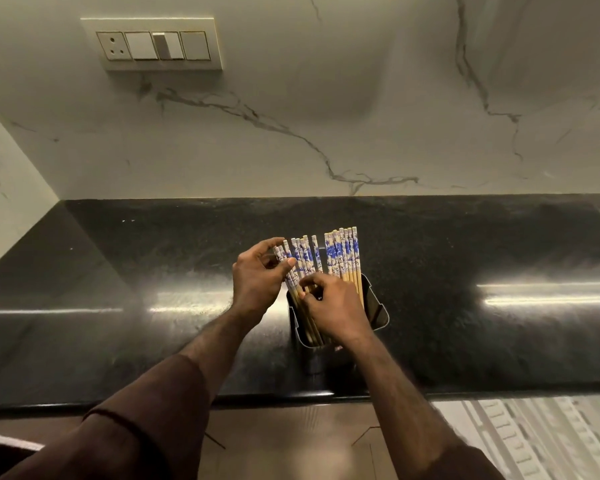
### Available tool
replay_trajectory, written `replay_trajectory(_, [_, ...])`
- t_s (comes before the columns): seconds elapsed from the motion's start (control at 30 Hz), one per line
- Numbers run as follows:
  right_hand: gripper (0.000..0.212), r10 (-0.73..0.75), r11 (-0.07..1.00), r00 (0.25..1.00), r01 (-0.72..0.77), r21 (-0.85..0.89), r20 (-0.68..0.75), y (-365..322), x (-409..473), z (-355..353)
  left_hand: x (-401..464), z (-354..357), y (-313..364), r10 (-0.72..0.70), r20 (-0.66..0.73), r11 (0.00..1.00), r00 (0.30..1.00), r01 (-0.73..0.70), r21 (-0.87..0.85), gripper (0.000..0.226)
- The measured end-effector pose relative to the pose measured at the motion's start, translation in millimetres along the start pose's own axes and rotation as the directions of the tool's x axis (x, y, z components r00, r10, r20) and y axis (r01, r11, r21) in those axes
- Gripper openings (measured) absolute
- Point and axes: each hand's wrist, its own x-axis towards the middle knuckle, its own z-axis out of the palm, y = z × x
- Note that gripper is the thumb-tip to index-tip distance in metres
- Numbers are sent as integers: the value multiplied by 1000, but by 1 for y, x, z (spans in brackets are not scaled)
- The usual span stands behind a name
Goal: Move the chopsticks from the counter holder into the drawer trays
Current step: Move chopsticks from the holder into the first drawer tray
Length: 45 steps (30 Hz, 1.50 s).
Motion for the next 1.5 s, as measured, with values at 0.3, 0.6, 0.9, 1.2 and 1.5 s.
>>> replay_trajectory(0.3, [21,-59,998,998,59,16,-19,-3,-1,1,-3,2,8,47,-141,994,989,-32,109,37])
replay_trajectory(0.6, [25,-153,978,988,154,141,-16,-10,-6,-26,-16,1,58,92,-75,995,993,-88,52,39])
replay_trajectory(0.9, [17,-274,880,962,250,403,2,-23,-25,-67,-40,-5,149,292,173,945,941,-312,99,38])
replay_trajectory(1.2, [19,-331,761,937,191,620,117,-45,-78,-107,-82,-22,205,298,160,954,941,-289,-76,38])
replay_trajectory(1.5, [15,-240,737,971,191,648,-13,-71,-162,-108,-153,-37,189,238,370,967,898,-182,-181,16])
